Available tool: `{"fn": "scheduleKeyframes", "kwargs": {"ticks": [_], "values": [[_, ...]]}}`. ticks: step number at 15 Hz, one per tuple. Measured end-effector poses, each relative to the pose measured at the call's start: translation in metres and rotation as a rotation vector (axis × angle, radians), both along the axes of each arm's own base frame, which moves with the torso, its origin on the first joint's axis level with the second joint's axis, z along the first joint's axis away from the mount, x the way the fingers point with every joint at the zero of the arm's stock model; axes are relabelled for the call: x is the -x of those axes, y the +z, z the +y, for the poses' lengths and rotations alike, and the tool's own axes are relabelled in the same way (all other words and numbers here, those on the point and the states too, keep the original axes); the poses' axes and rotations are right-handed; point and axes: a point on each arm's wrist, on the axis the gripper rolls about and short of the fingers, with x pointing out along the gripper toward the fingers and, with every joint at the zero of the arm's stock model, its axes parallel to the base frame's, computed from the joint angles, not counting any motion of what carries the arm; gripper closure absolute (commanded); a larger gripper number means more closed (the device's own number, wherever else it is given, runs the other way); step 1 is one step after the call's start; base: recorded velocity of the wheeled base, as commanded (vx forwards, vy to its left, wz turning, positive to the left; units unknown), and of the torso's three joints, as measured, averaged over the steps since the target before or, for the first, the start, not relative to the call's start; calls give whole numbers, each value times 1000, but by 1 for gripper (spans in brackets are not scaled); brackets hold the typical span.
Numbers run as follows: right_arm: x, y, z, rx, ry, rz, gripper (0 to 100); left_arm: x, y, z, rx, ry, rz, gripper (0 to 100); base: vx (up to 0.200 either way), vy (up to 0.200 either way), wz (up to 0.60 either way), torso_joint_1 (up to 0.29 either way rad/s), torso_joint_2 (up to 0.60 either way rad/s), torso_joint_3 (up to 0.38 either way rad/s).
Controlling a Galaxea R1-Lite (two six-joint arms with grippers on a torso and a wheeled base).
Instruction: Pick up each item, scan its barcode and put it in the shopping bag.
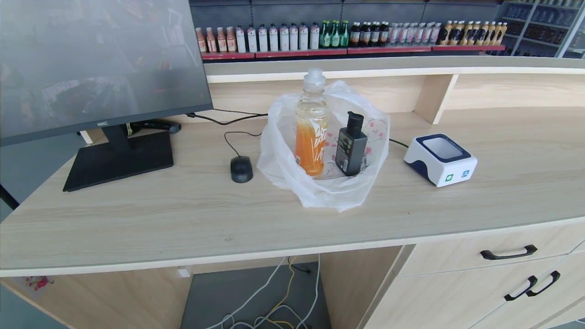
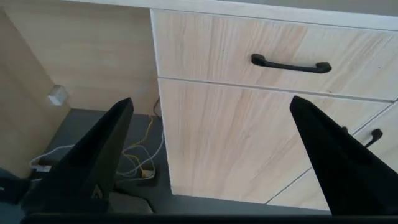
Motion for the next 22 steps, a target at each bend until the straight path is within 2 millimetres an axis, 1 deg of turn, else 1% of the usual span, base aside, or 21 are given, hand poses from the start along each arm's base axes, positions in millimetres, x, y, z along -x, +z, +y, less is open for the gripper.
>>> {"fn": "scheduleKeyframes", "kwargs": {"ticks": [3, 4, 6, 9, 15, 22], "values": [[1, -1, 1, -6, -123, -4, 0, 0, 0, 0, 1, 0, 0, 0, 0, 0, 0, 0, 0, 0], [1, -1, 2, -3, -140, -13, 0, 0, 0, 0, 2, 0, 0, 0, 0, 0, 0, 0, 0, 0], [4, -2, 3, -9, -98, -47, 0, 0, 0, 0, 1, 0, 0, 0, 0, 0, 0, 0, 0, 0], [6, -3, 2, -81, -108, -68, 0, 0, 0, 0, 3, 0, 0, 0, 0, 0, 0, 0, 0, 0], [7, -3, 2, -82, -109, -77, 0, 0, 0, 0, 10, 0, 0, 0, 0, 0, 0, 0, 0, 0], [7, -3, 2, -70, -108, -77, 0, 0, 0, 0, 17, 2, 1, 0, 0, -200, 0, -1, 3, 4]]}}
